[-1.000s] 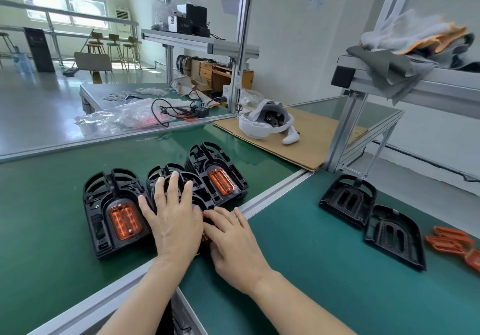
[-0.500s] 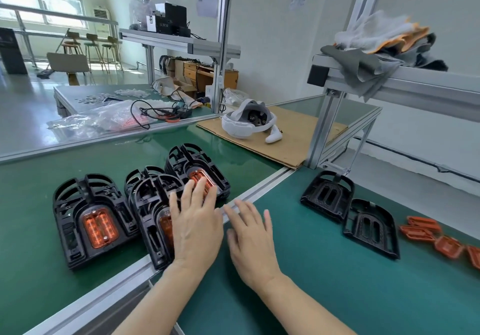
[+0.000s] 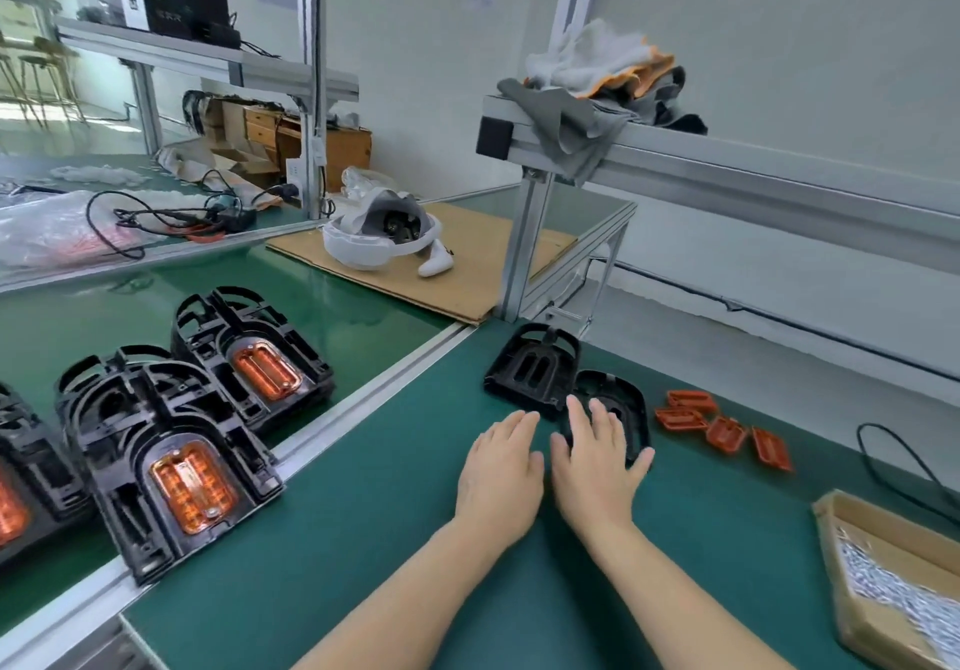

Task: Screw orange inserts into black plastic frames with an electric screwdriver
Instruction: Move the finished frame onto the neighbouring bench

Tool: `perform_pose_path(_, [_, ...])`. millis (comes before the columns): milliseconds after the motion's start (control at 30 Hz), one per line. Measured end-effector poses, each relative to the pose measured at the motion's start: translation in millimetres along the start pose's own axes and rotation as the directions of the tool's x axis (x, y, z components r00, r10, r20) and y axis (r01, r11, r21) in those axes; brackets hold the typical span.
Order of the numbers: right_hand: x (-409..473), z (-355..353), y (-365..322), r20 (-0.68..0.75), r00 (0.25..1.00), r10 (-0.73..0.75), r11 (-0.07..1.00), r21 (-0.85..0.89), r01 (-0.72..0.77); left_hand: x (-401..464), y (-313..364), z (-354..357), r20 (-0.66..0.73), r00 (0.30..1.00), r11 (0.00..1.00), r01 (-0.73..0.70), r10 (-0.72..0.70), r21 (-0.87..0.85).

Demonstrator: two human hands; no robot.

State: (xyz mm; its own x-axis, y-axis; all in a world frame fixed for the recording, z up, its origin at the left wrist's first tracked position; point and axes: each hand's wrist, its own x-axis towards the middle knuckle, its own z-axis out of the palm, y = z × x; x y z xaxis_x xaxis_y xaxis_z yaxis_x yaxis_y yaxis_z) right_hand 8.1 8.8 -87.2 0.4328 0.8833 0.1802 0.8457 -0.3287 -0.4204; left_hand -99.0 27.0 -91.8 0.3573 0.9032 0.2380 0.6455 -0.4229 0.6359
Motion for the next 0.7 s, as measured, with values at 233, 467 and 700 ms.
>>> perform_pose_path(233, [16,-17,53,0.044,0.970,0.239,0.970,-0.065,-0.236,26,31,39,0.143,0.986,0.994,0.082,-0.091,0.068])
perform_pose_path(467, [22,-13,59,0.134,0.959,0.251,0.967,-0.071,-0.243,37,37,52,0.182,0.969,0.979,0.142,-0.168,0.144])
perform_pose_path(700, [19,-14,63,0.139,0.961,0.240,0.971,-0.014,-0.240,32,42,55,0.150,0.974,0.980,0.147,-0.167,0.134])
